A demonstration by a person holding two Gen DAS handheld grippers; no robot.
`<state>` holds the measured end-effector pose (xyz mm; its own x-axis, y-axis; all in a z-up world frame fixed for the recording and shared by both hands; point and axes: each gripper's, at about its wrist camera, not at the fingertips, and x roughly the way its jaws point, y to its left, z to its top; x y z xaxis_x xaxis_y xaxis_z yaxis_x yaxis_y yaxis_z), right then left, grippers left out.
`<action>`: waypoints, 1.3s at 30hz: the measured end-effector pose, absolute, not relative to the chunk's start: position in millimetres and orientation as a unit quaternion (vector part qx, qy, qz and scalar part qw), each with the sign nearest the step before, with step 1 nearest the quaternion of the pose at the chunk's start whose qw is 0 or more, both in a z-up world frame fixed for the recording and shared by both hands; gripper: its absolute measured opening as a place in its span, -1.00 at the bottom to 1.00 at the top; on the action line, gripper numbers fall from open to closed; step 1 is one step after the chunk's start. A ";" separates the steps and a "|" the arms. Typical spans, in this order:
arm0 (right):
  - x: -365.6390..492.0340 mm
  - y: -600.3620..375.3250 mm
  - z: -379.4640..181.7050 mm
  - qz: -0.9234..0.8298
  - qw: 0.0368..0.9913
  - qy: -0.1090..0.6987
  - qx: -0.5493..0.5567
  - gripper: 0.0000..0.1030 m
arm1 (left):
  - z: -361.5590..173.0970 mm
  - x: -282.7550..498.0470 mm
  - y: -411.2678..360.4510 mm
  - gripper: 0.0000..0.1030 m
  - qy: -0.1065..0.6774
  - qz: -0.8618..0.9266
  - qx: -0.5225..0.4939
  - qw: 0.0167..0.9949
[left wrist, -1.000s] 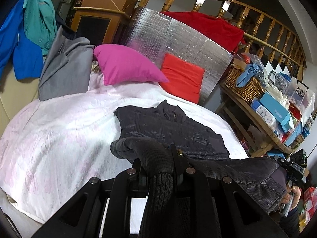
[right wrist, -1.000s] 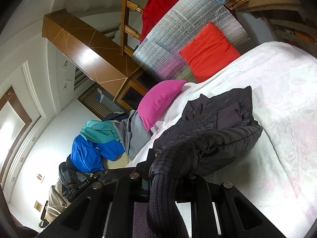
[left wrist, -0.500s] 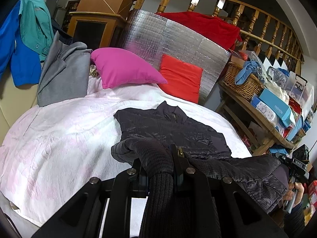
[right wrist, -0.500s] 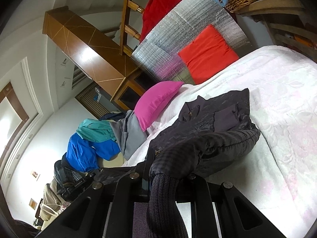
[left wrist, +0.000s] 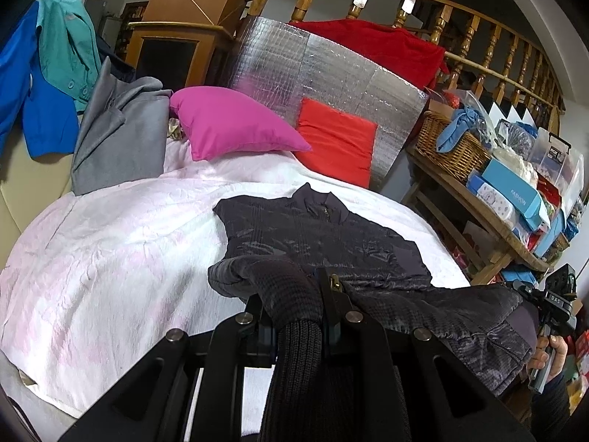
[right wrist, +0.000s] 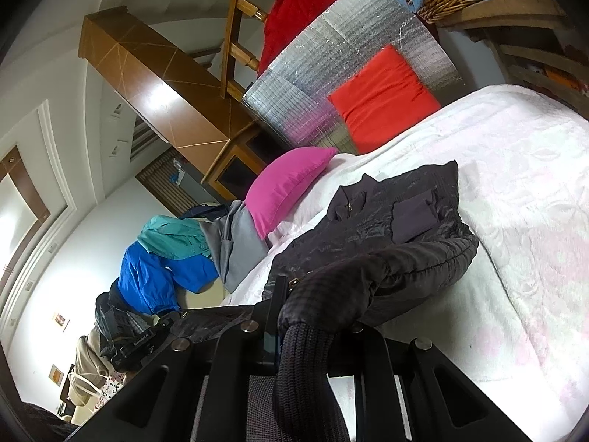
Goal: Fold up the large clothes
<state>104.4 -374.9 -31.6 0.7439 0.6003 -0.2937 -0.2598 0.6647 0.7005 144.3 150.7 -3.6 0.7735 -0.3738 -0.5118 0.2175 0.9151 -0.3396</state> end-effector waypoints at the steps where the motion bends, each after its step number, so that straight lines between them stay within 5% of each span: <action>1: 104.6 -374.5 -31.7 0.246 0.874 0.261 0.328 -0.71 | -4.1 143.7 150.4 -0.65 0.298 -0.158 -0.131 0.932; 20: 111.9 -374.3 -27.4 0.248 0.876 0.260 0.322 -0.71 | 2.3 150.6 147.5 -0.65 0.291 -0.160 -0.135 0.934; 39: 256.9 -385.8 18.1 0.219 0.887 0.242 0.327 -0.71 | 41.0 292.3 125.3 -0.65 0.269 -0.139 -0.114 0.946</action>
<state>256.9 -385.8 18.1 0.7869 0.5471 -0.2854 -0.2304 0.6896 0.6866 292.3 125.3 41.0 0.8166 -0.3249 -0.4770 0.2028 0.9353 -0.2899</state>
